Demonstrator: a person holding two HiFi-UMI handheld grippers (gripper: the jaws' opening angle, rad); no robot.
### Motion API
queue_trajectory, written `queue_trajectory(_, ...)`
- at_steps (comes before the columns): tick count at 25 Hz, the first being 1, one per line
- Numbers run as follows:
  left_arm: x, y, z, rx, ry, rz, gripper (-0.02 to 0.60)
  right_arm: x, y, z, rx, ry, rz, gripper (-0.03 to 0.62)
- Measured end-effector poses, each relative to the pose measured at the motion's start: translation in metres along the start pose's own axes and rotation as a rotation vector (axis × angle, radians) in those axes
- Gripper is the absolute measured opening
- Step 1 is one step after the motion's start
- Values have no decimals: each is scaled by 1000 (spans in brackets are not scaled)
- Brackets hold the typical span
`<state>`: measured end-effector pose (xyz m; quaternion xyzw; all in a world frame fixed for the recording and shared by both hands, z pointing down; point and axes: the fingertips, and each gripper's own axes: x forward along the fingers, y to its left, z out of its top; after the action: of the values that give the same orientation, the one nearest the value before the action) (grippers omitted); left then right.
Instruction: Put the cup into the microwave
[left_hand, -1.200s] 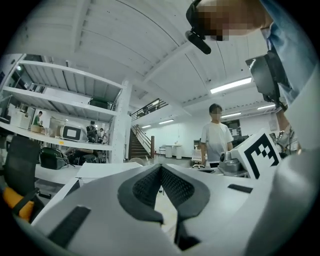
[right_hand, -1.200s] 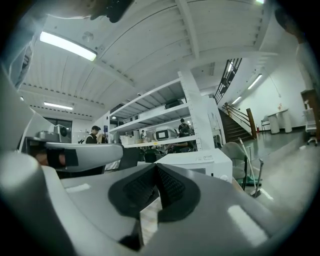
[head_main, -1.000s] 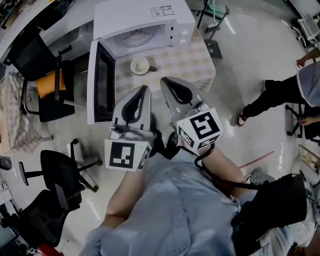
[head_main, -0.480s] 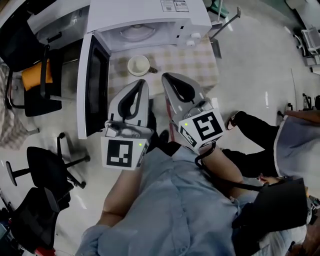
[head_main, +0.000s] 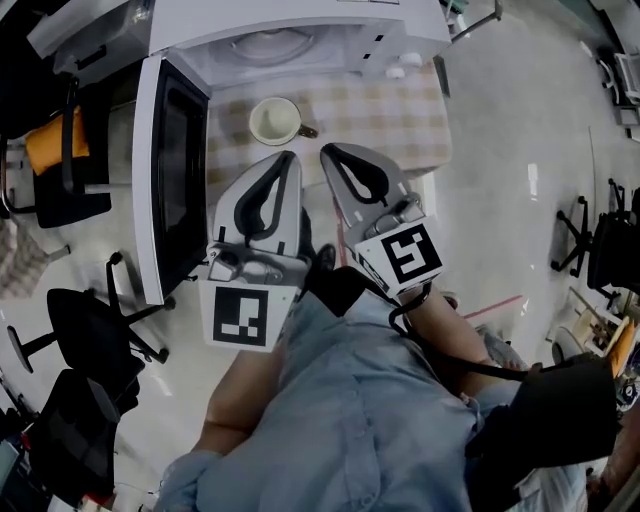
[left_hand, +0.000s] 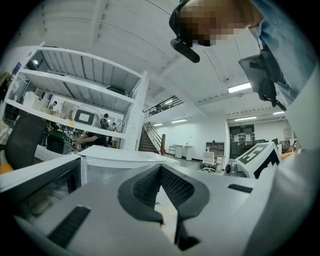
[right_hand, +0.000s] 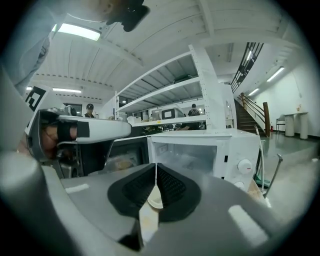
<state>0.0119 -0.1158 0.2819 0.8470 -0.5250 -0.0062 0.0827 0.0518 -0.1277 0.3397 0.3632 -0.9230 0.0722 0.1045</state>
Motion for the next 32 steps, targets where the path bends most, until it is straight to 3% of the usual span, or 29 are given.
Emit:
queue_trajectory(10, 18, 32, -44, -45, -23, 22, 5, 45, -24, -74, -5, 55, 44, 32)
queue_trajectory(19, 35, 58, -78, -76, -40, 35, 5, 86, -36, -143, -138, 180, 105, 77)
queue_trajectory(24, 38, 68, -89, -91, -27, 55, 5, 98, -34, -162, -205, 234, 141, 97)
queue_trajectory(28, 37, 71, -93, -100, -18, 62, 5, 99, -33, -169, -245, 267, 153, 71)
queue_trajectory(32, 35, 71, -91, -109, -15, 68, 5, 96, -17, -170, -193, 274, 167, 66)
